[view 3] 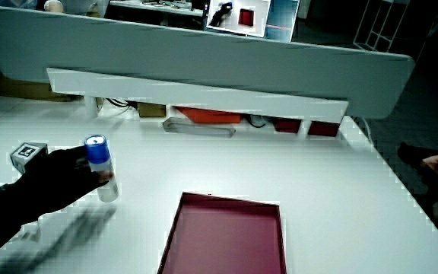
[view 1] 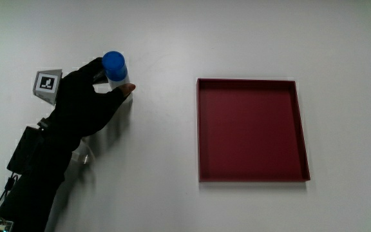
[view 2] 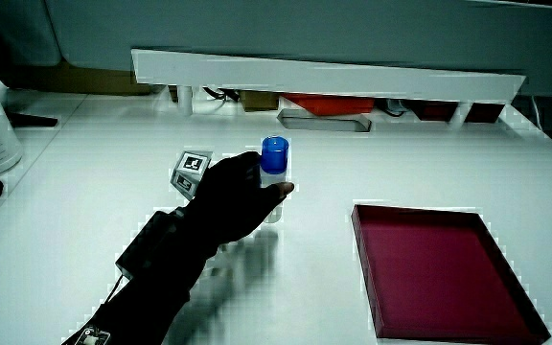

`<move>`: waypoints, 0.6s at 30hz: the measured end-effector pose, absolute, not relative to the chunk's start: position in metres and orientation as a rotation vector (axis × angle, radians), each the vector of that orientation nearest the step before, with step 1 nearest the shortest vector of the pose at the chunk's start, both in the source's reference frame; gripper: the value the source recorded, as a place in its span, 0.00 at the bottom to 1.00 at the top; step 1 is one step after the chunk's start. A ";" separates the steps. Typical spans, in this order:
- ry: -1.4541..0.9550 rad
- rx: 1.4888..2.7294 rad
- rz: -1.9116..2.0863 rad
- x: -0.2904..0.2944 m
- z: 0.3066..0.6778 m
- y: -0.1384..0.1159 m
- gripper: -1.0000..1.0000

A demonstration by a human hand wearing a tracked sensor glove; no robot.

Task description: Place glue on desk

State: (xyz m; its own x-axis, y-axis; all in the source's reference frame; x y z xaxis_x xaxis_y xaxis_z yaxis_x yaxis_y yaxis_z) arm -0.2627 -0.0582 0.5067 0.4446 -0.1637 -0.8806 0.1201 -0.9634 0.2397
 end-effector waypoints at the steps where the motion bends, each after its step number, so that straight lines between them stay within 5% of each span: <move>1: -0.036 2.410 -1.565 -0.264 0.509 -0.057 0.50; 10: -0.045 2.402 -1.574 -0.266 0.515 -0.056 0.50; 18: -0.088 2.336 -1.556 -0.269 0.517 -0.044 0.19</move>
